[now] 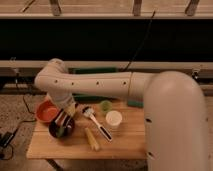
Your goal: Place eraser in red bowl
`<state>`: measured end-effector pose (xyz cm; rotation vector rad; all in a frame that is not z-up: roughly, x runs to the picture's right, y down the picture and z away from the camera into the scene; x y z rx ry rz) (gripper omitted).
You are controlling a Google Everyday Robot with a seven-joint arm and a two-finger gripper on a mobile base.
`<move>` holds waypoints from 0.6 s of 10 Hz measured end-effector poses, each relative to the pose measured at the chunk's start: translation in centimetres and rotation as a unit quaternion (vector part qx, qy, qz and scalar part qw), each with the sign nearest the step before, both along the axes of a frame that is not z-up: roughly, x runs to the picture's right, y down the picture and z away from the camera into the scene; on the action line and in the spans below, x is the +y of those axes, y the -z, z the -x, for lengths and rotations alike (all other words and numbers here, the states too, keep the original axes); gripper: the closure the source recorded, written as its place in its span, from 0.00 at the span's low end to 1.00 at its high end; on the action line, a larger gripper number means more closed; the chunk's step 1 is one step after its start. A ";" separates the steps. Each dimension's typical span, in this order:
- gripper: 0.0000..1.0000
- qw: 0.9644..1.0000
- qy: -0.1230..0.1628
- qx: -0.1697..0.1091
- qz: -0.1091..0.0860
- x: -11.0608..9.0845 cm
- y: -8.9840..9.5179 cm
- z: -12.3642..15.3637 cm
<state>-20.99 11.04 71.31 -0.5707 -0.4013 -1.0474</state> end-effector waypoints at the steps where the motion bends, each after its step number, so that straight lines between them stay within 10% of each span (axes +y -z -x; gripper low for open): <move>1: 1.00 1.000 0.004 -0.003 -0.001 -0.2 0.0 1.1; 6: 1.00 1.000 0.018 -0.023 -0.003 -0.9 -0.3 5.1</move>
